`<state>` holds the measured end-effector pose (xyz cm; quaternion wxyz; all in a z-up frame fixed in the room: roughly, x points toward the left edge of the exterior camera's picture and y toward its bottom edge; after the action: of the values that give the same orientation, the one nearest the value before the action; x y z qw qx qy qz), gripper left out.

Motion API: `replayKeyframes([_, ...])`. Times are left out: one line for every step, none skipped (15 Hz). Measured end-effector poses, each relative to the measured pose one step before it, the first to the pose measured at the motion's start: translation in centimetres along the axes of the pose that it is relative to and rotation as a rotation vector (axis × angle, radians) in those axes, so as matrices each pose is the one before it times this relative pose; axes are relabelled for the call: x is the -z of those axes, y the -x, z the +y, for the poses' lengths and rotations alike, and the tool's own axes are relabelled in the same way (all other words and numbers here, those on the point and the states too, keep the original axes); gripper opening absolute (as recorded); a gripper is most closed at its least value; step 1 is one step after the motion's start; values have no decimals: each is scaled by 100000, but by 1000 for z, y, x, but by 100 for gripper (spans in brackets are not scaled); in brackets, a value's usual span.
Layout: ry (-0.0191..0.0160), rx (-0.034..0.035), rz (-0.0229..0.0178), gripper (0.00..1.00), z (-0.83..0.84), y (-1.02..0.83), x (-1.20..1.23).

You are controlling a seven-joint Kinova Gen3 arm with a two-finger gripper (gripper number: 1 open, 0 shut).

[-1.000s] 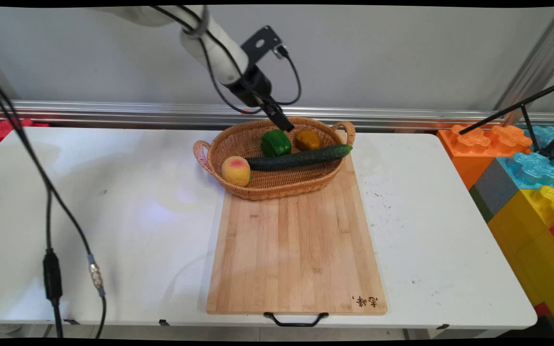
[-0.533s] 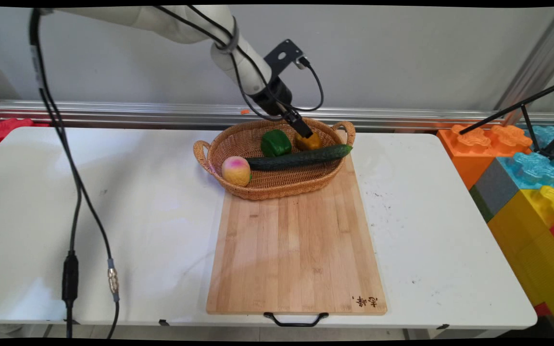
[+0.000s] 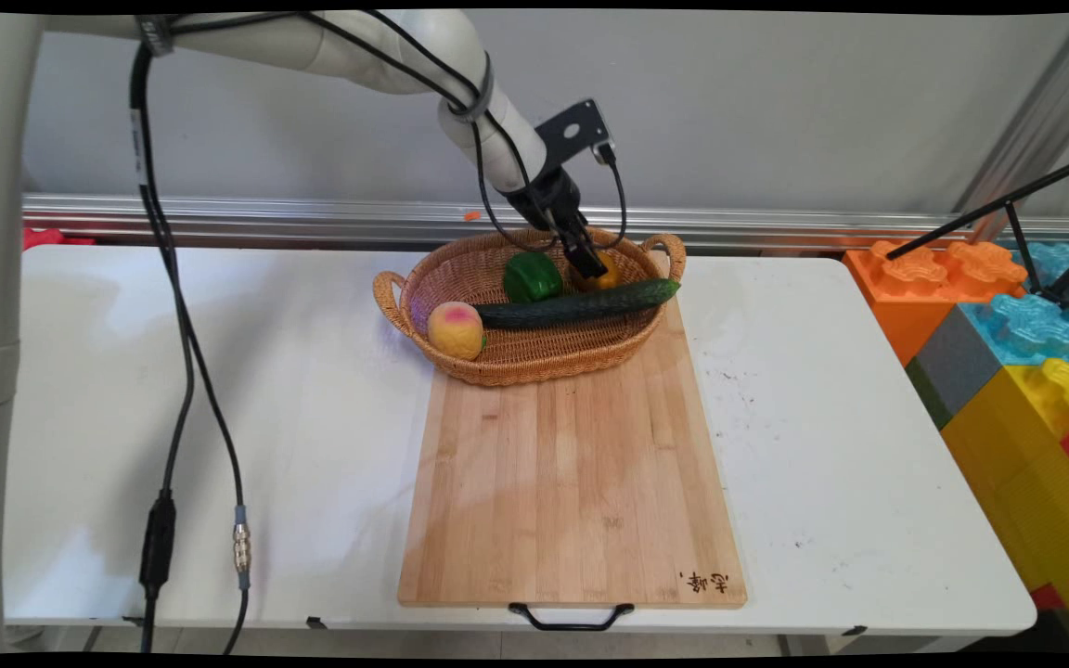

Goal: Pick up the potato from the vegetable basket

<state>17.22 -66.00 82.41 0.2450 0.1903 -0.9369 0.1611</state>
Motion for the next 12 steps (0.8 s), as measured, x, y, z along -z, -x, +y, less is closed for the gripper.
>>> replayKeyframes([-154, -4322, -680, 100, -48, -113, -348])
replayKeyframes([-248, -3372, -553, 100, -59, -39, -234])
replayKeyframes([-256, -3289, -650, 100, -55, -42, -245])
replayKeyframes([-232, -4497, -862, 100, -51, -69, -348])
replayKeyframes([16, -4098, -882, 100, -16, -31, -322])
replayKeyframes([112, -3199, -563, 100, -6, -25, -241])
replayKeyframes([106, -2089, -364, 100, 3, -31, -158])
replayKeyframes([162, -2987, -317, 100, 5, -70, -236])
replayKeyframes([359, -3724, -345, 100, 20, -142, -295])
replayKeyframes([406, -2436, -264, 100, 26, -96, -208])
replayKeyframes([638, -2164, -163, 100, 37, -91, -198])
replayKeyframes([959, -2744, -133, 100, 73, -142, -264])
